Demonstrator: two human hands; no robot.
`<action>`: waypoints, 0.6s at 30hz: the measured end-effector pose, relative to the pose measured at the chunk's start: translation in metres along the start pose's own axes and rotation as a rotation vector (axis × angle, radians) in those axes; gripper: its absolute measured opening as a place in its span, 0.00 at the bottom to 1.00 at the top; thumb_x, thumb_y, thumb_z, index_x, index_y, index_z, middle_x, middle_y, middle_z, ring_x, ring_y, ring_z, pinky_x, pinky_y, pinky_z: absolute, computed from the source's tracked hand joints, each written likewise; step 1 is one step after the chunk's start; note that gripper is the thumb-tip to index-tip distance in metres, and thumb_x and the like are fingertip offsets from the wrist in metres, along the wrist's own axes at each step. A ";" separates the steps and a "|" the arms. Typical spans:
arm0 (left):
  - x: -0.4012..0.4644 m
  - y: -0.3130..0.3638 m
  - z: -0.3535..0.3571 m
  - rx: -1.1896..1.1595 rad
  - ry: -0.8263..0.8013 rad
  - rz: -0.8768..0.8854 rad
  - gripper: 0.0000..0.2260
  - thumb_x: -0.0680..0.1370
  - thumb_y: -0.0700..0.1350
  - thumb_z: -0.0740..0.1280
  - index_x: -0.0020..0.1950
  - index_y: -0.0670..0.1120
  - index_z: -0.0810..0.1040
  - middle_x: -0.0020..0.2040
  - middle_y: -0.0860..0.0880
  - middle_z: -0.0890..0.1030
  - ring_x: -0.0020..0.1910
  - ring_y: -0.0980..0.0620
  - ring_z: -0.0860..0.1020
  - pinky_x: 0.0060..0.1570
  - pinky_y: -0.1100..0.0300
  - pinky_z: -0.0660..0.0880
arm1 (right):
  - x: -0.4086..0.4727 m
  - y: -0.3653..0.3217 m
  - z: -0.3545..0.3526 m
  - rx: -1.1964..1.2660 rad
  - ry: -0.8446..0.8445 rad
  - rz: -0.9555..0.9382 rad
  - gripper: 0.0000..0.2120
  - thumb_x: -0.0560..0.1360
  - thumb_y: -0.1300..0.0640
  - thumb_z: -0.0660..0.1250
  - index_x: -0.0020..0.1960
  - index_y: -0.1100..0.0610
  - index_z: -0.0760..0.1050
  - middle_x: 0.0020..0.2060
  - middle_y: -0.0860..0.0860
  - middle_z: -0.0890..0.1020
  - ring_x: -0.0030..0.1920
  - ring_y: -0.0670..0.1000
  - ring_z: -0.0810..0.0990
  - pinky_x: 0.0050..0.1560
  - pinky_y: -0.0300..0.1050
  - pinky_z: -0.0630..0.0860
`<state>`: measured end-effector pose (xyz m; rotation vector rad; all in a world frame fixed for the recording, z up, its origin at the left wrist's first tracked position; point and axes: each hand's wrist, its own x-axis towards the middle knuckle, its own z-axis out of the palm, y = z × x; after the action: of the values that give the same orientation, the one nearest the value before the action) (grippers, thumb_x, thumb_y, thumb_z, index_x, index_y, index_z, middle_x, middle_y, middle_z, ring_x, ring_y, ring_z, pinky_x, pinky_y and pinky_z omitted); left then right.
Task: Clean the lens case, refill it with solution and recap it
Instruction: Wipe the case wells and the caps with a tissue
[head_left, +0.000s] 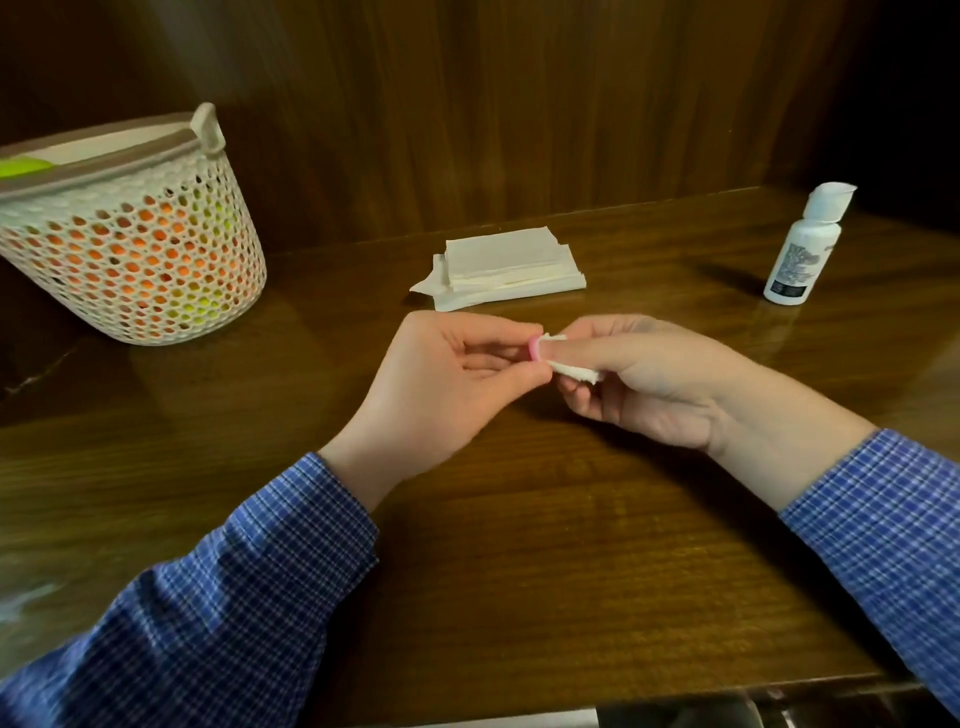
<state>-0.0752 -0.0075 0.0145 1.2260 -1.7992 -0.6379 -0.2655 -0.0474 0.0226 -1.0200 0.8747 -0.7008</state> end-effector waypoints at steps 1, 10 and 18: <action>-0.003 0.001 0.002 0.095 0.046 0.078 0.16 0.75 0.41 0.76 0.63 0.46 0.84 0.54 0.53 0.87 0.51 0.59 0.86 0.49 0.63 0.84 | 0.000 -0.001 -0.001 0.043 -0.034 0.074 0.09 0.57 0.57 0.82 0.34 0.56 0.85 0.33 0.52 0.82 0.31 0.44 0.78 0.29 0.34 0.76; -0.009 0.005 0.005 0.299 0.129 0.425 0.15 0.76 0.41 0.76 0.62 0.42 0.84 0.55 0.51 0.86 0.54 0.58 0.84 0.51 0.70 0.80 | -0.005 -0.014 -0.014 0.010 -0.194 0.172 0.07 0.64 0.60 0.81 0.39 0.60 0.84 0.34 0.54 0.80 0.28 0.44 0.76 0.23 0.32 0.74; 0.002 -0.003 0.002 -0.228 -0.033 -0.025 0.13 0.76 0.36 0.74 0.60 0.44 0.85 0.52 0.48 0.88 0.51 0.51 0.87 0.51 0.54 0.85 | -0.006 -0.001 -0.011 -0.940 0.208 -0.868 0.07 0.73 0.52 0.78 0.43 0.55 0.84 0.40 0.47 0.83 0.41 0.47 0.81 0.39 0.35 0.77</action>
<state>-0.0757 -0.0104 0.0124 1.0908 -1.6876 -0.8562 -0.2783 -0.0475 0.0227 -2.2703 0.9422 -1.1629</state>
